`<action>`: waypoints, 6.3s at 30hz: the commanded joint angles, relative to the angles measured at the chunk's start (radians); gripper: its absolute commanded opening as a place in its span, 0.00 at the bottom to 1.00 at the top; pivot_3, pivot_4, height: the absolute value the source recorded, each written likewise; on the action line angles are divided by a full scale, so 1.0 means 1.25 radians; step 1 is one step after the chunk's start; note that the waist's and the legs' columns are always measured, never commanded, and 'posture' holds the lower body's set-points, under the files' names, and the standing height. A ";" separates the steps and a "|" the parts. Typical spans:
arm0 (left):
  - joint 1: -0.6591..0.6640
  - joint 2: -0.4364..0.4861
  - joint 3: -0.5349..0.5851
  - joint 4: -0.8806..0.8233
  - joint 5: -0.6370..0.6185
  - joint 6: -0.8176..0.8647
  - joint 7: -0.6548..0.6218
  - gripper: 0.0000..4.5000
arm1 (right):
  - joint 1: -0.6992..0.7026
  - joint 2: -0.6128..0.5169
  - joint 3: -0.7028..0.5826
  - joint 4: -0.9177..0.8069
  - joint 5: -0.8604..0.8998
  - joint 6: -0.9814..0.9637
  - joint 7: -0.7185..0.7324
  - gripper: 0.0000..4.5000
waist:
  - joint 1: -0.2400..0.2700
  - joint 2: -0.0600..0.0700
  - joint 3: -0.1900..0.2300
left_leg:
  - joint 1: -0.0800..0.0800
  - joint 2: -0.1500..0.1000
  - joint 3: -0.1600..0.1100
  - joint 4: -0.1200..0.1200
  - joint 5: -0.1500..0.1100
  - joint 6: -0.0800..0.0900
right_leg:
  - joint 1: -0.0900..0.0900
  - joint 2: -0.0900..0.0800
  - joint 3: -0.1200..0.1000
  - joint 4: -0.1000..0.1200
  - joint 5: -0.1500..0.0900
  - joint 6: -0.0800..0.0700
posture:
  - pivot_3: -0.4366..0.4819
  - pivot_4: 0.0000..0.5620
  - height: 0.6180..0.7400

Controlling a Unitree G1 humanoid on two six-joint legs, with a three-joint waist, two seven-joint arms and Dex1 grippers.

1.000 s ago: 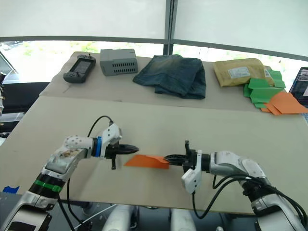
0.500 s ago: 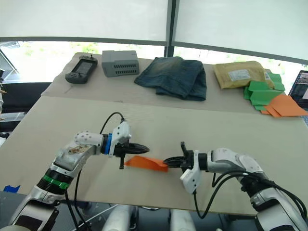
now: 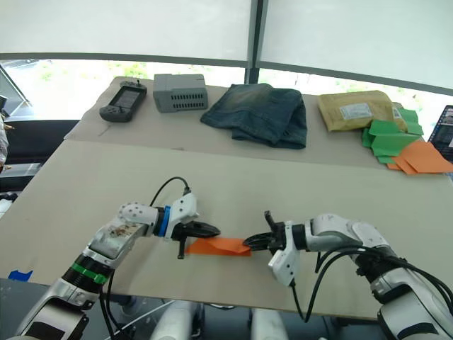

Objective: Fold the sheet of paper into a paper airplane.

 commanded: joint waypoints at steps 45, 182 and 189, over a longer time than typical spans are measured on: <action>0.043 0.004 -0.078 -0.027 0.054 0.026 0.016 0.00 | 0.272 -0.181 -0.120 -0.370 0.745 0.557 0.233 0.29 | -0.004 0.008 -0.005 | 0.003 0.000 -0.004 0.000 -0.001 0.001 | 0.003 -0.003 0.001 0.000 -0.001 0.002 | 0.48 0.27 0.80; 0.175 0.162 0.310 -0.346 -0.339 0.219 0.119 0.00 | 0.010 -0.001 -0.302 -0.604 0.771 1.724 0.286 0.00 | 0.002 0.007 -0.002 | -0.006 -0.001 -0.002 -0.009 -0.005 -0.005 | -0.011 0.002 -0.002 0.001 -0.001 -0.002 | 0.48 0.27 0.80; 0.132 0.151 0.260 -0.305 -0.290 0.203 0.133 0.00 | 0.021 -0.025 -0.537 -0.348 0.682 1.649 0.069 0.00 | 0.001 0.007 -0.002 | -0.006 -0.001 -0.001 -0.009 -0.005 -0.005 | -0.011 0.002 -0.001 0.001 -0.001 -0.001 | 0.48 0.27 0.80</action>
